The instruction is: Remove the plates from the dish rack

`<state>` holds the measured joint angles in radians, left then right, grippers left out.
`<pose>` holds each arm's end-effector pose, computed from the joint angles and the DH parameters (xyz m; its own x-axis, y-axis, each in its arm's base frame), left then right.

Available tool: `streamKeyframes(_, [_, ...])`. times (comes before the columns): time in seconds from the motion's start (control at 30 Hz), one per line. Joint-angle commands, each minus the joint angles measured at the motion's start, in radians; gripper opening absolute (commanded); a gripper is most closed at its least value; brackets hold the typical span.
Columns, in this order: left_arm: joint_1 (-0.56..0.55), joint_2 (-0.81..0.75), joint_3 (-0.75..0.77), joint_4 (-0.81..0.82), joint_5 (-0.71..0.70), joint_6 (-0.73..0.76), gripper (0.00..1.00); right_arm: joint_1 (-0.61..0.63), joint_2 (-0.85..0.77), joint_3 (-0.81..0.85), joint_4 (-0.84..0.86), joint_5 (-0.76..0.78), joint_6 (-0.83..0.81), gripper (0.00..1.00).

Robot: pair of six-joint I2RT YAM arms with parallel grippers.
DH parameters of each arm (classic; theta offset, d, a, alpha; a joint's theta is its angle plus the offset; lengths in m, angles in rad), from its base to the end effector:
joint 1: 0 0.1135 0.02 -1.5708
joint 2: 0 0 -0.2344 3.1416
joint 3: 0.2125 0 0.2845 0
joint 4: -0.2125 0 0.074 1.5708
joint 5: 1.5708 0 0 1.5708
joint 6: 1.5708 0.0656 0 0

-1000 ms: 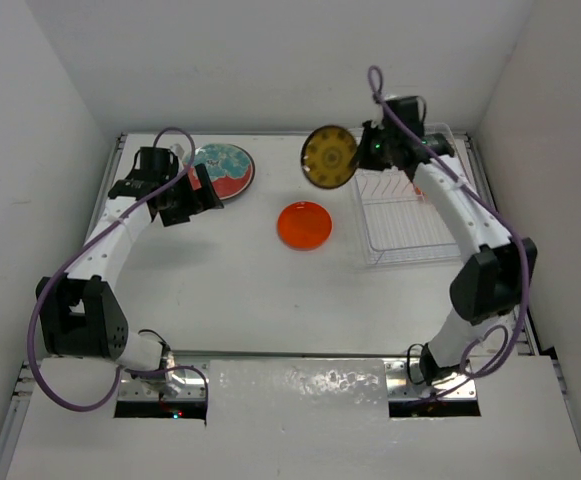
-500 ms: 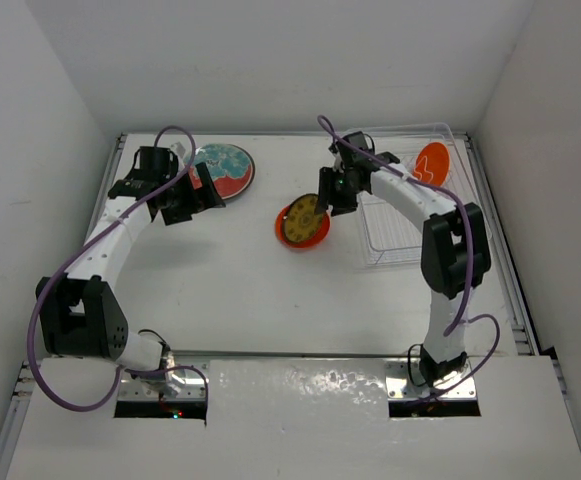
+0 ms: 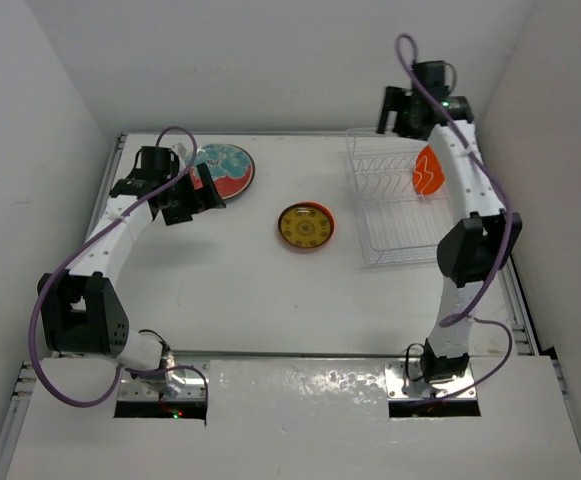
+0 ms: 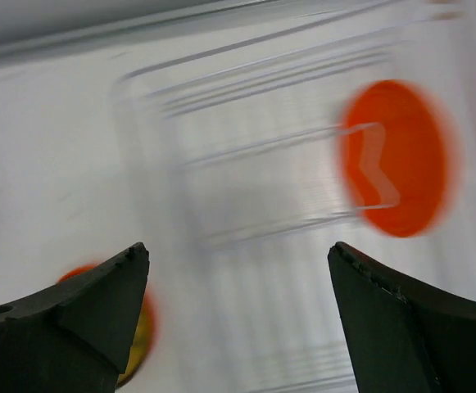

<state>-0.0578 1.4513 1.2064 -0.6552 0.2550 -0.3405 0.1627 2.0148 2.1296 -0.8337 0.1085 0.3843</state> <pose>0.3603 -0.0374 0.2293 -0.8081 -0.2769 -0.5199 -0.0609 0.9172 -0.3938 0.4895 0.0731 0.3250 -0.6327 0.2738 -0.7244 0.1689 0.9617 0.2160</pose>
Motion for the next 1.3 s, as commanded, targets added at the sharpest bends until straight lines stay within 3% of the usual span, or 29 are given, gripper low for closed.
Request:
streamKeyframes(0.0, [-0.010,-0.029,0.016,0.023,0.009,0.023,1.00,-0.147,0.050,-0.005,0.001,0.235,-0.103,0.87])
streamKeyframes(0.13, [-0.008,-0.042,0.002,0.012,0.009,0.028,1.00,-0.190,0.119,0.010,0.068,0.373,-0.197,0.87])
streamKeyframes(0.33, [-0.011,-0.043,-0.004,0.002,0.007,0.037,1.00,-0.212,0.148,-0.106,0.212,0.496,-0.259,0.86])
streamKeyframes(0.6, [-0.013,-0.042,-0.053,0.006,0.006,0.047,1.00,-0.262,0.222,-0.119,0.261,0.381,-0.263,0.78])
streamKeyframes(0.63, [-0.013,-0.040,-0.051,0.006,0.009,0.049,1.00,-0.265,0.232,-0.119,0.268,0.358,-0.265,0.75])
streamKeyframes(0.67, [-0.013,-0.031,-0.048,0.008,0.009,0.047,1.00,-0.269,0.239,-0.114,0.272,0.343,-0.257,0.60])
streamKeyframes(0.73, [-0.013,-0.016,-0.042,0.009,0.016,0.049,1.00,-0.269,0.252,-0.114,0.286,0.332,-0.254,0.46])
streamKeyframes(0.87, [-0.016,0.009,-0.034,0.009,0.020,0.051,1.00,-0.269,0.262,-0.115,0.285,0.324,-0.249,0.32])
streamKeyframes(0.93, [-0.016,0.009,-0.033,0.009,0.013,0.052,1.00,-0.269,0.240,-0.167,0.327,0.327,-0.242,0.19])
streamKeyframes(1.07, [-0.016,0.014,-0.027,0.006,0.004,0.054,1.00,-0.269,0.133,-0.258,0.375,0.358,-0.184,0.15])
streamKeyframes(1.13, [-0.016,0.018,-0.019,0.006,0.004,0.052,1.00,-0.267,0.090,-0.295,0.405,0.379,-0.157,0.06])
streamKeyframes(1.27, [-0.016,0.043,0.002,-0.001,0.010,0.051,1.00,-0.267,0.009,-0.327,0.438,0.372,-0.124,0.00])
